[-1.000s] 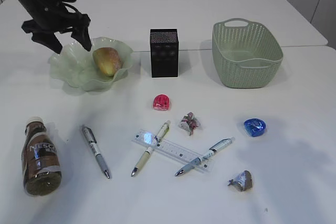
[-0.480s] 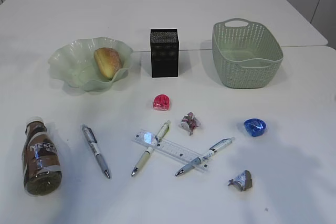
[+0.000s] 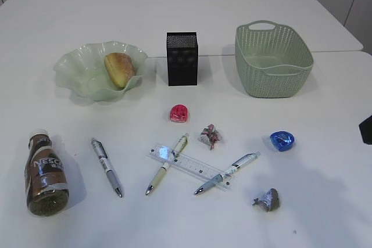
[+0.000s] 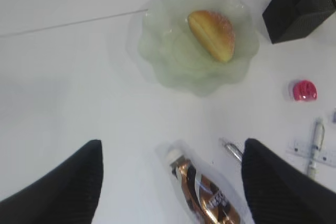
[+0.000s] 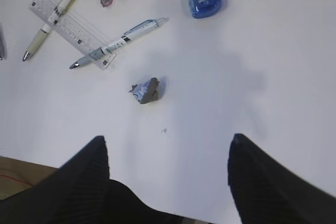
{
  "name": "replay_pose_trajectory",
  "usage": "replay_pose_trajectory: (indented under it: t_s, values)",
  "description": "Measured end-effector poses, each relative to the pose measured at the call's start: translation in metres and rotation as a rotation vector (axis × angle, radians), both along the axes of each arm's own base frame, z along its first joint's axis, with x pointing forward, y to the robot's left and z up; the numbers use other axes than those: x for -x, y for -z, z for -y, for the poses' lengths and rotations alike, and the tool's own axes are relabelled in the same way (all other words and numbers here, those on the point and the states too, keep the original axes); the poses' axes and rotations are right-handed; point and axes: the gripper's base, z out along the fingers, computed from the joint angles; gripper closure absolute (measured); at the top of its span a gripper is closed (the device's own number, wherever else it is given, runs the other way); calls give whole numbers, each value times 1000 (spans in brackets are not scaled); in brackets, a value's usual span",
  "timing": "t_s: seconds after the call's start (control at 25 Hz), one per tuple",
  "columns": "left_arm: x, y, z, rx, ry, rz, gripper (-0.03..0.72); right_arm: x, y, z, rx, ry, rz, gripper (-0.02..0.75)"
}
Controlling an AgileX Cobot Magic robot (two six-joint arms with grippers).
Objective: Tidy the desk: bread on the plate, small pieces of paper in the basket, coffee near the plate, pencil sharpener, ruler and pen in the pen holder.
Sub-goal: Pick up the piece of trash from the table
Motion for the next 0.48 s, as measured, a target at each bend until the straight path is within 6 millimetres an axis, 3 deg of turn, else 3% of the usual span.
replay_pose_trajectory:
  t_s: [0.28, 0.48]
  values:
    - [120, -16, -11, 15, 3, 123, 147, 1, -1, -4, -35, -22, -5, 187]
    - [193, -20, -19, 25, -2, 256, 156, 2, 2, -8, -70, -57, -6, 187]
